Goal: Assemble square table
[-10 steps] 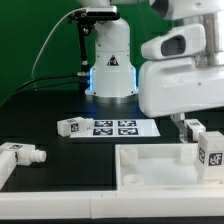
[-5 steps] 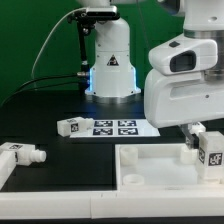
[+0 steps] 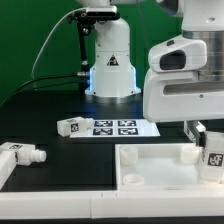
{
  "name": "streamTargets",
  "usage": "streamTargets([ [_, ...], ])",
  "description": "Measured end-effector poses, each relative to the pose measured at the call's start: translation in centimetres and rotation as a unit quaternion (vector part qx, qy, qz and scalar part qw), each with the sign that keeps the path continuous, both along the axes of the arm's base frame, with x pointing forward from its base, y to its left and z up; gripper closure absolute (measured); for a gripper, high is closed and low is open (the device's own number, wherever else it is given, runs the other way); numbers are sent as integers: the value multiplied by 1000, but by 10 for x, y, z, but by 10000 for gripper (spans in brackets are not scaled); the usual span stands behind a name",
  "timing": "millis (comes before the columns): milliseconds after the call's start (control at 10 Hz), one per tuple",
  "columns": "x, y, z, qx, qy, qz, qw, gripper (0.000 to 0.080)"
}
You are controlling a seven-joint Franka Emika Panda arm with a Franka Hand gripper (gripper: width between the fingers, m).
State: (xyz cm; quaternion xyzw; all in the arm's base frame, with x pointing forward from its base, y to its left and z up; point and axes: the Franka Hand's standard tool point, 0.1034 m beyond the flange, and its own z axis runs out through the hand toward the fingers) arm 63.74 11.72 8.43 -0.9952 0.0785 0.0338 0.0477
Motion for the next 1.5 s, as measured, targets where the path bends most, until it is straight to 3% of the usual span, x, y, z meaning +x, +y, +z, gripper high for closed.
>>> streamTargets([
  [200,-2,-1,-1,0,-36,-103,994,497],
  [500,-2,-1,-1,30,-25,-352,935,499],
  [700,0,-4,-2,52,-6,-447,893,499],
  [800,0,-4,-2,53,-5,-451,891,499],
  [900,0,-4,-2,53,-5,-450,892,499],
  [1000,0,-4,-2,52,-6,-445,894,318],
  [1100,0,-1,-1,45,-23,-356,933,207],
  [1200,1,2,1,39,-38,-255,965,207],
  [1300,0,7,3,35,-46,-178,982,160],
  [1500,0,3,1,34,-53,-136,989,152],
])
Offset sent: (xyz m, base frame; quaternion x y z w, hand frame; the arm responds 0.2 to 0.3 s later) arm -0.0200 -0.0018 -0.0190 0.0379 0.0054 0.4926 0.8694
